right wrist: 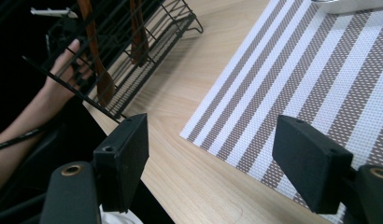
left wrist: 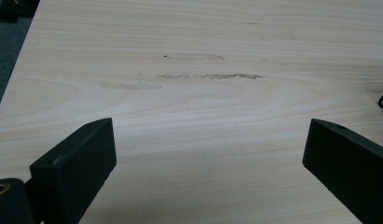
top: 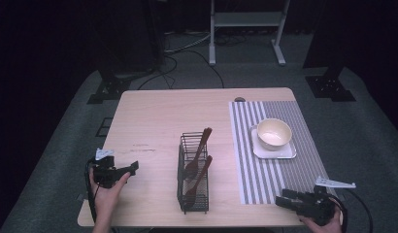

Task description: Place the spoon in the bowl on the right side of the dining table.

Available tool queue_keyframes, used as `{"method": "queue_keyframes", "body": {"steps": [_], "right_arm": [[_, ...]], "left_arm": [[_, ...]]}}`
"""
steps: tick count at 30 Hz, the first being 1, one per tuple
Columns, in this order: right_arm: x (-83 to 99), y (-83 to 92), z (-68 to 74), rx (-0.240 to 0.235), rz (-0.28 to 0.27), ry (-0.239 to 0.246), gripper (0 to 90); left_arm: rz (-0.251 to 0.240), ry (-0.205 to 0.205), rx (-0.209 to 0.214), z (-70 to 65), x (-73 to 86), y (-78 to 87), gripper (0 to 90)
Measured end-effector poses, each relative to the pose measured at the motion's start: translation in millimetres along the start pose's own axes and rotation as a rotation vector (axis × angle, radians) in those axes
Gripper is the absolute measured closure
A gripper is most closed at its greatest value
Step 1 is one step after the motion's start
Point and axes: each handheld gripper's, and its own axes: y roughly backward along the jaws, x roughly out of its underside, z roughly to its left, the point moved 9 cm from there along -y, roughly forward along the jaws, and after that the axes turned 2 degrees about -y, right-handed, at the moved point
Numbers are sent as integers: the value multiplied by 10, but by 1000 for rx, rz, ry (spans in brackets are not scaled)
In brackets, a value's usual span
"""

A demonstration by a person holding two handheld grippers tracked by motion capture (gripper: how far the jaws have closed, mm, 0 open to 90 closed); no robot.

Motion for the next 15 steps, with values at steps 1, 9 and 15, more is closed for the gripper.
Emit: {"method": "queue_keyframes", "body": {"steps": [1,9,15], "right_arm": [[-6,1,2,-8,-4,-5,259],[-87,-9,82,-40,-6,-16,260],[-197,-109,222,-65,11,13,260]], "left_arm": [[0,0,0,0,0,0,17],[10,8,12,-16,17,-27,17],[1,2,17,-36,2,-18,17]]}}
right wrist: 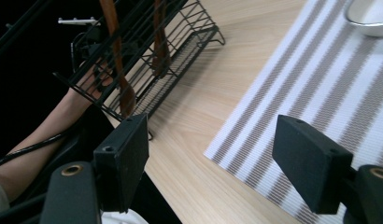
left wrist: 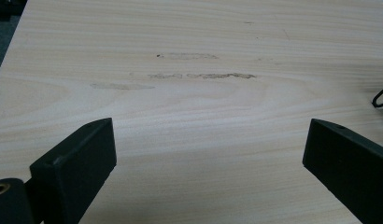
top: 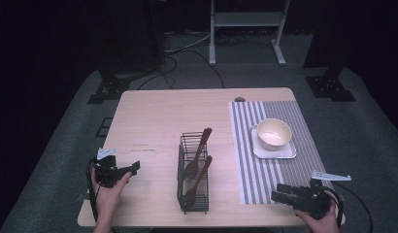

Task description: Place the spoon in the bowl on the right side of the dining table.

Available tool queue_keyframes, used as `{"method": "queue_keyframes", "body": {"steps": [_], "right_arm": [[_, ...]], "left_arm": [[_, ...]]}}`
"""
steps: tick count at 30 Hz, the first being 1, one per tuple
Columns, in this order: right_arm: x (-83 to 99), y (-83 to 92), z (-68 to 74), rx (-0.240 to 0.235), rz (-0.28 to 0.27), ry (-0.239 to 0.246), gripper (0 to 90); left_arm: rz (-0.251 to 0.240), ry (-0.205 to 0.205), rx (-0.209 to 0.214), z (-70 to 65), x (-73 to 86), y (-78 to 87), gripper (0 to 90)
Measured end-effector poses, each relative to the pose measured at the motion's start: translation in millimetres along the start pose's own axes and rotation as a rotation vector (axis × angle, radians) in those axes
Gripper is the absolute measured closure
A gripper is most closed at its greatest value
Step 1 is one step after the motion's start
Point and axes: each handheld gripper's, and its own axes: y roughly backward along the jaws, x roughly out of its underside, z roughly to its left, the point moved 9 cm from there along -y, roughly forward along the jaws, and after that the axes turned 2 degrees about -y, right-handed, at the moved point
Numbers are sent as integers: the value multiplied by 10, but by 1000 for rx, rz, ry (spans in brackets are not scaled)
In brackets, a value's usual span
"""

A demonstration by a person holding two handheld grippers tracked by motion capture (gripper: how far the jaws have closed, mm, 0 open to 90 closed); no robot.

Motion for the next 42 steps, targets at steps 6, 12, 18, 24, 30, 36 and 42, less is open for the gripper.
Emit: {"method": "queue_keyframes", "body": {"steps": [6,12,18,24,30,36,42], "right_arm": [[-158,-108,165,-11,37,40,260],[-324,-203,328,-20,68,68,259],[-494,-208,481,-46,58,63,259],[-635,-255,587,-72,76,55,259],[-743,-374,627,-83,103,52,259],[-812,-499,691,-98,140,54,259],[-891,-611,808,-104,189,84,259]], "left_arm": [[4,-4,-1,1,-4,-12,17],[11,-17,0,-6,6,-16,17],[9,-22,2,-19,-1,-3,17],[9,-34,4,-41,-2,-2,17],[10,-28,3,-34,-4,0,17],[9,-33,4,-34,-15,2,18],[9,-34,5,-31,-15,1,18]]}}
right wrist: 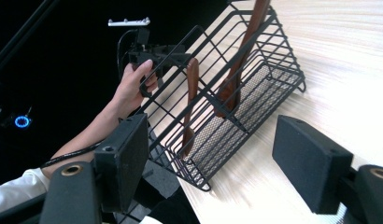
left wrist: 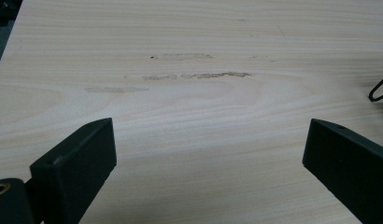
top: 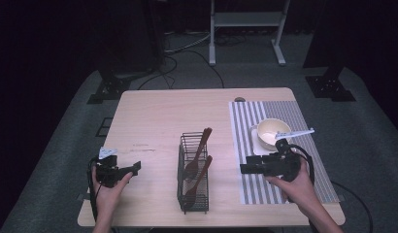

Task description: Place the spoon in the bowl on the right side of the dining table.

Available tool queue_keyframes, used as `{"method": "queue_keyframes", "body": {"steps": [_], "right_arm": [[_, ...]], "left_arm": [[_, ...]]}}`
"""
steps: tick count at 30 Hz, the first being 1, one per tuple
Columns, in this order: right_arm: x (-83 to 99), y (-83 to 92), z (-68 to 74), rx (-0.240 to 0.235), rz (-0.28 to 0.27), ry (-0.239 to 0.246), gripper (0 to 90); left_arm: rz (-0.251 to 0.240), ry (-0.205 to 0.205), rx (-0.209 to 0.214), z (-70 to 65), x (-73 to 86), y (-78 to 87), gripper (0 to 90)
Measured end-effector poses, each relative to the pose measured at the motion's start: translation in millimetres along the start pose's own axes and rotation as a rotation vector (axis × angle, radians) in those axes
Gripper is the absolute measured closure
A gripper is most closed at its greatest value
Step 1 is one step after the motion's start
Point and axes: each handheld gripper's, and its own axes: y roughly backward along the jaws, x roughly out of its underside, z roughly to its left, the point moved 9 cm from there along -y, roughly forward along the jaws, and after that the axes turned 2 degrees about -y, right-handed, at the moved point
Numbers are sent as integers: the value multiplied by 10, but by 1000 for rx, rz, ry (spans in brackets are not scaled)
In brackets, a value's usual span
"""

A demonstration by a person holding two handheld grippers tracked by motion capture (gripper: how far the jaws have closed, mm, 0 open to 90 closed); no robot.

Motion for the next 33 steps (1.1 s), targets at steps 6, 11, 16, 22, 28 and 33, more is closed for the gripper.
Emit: {"method": "queue_keyframes", "body": {"steps": [6,11,16,22,28,33], "right_arm": [[-87,-101,22,-4,36,3,259],[-171,-198,48,-32,53,-4,259],[-226,-299,99,-38,79,12,260],[-290,-492,177,-42,119,34,265],[-317,-644,164,-30,151,34,313],[-319,-753,152,-21,185,34,401]], "left_arm": [[1,6,3,2,3,-10,18],[3,8,4,10,5,-13,18],[4,9,5,12,6,-13,18],[5,7,9,-2,4,-17,18],[4,18,11,19,3,-14,18],[8,23,13,23,9,-14,18]]}}
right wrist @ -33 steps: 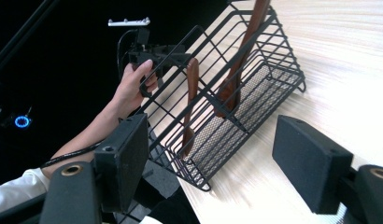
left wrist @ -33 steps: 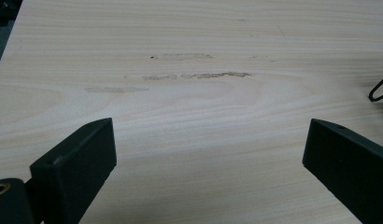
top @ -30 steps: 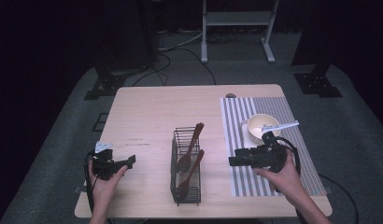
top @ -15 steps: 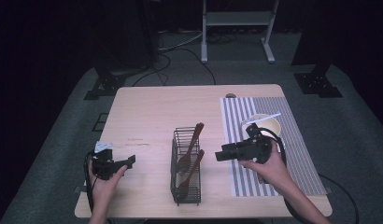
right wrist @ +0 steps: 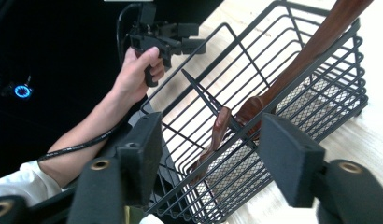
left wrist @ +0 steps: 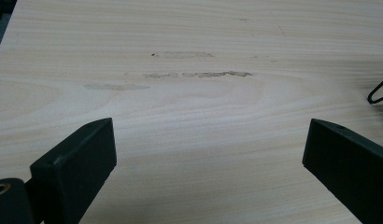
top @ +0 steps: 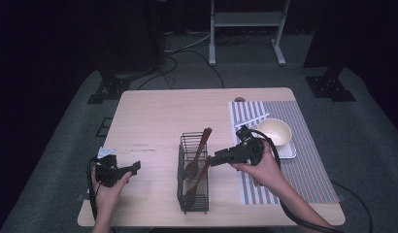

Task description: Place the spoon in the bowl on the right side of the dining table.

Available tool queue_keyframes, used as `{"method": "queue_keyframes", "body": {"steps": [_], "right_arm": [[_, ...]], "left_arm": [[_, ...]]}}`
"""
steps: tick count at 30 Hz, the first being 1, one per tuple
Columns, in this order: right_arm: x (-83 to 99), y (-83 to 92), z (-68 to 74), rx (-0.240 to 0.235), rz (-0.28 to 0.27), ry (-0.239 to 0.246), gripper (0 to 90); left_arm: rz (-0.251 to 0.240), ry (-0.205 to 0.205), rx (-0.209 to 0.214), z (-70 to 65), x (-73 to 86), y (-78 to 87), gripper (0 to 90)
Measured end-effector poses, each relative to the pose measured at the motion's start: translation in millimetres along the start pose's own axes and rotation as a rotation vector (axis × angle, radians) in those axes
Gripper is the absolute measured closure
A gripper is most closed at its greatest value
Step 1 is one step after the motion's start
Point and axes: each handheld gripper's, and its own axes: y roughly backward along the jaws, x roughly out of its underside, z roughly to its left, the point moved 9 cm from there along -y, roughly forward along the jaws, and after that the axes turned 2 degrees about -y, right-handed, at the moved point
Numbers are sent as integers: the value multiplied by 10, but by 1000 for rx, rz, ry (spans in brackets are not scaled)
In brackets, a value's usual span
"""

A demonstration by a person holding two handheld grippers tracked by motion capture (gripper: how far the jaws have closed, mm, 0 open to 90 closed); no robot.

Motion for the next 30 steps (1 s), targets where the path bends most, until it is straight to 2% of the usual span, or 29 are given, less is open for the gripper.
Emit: {"method": "queue_keyframes", "body": {"steps": [1,4,5,10,23,30], "right_arm": [[0,0,0,0,0,0,401],[0,-64,-17,12,26,-2,489],[0,-64,-17,12,26,-2,489],[7,-139,-55,40,43,-10,599],[-3,-155,-36,31,42,0,818],[-28,-81,10,40,26,16,827]], "left_arm": [[0,0,0,0,0,0,18],[-2,4,-2,4,-2,3,18],[-3,5,-3,5,-3,3,18],[-1,3,0,4,1,-3,18],[2,8,1,11,7,-1,18],[6,11,0,15,12,-4,18]]}}
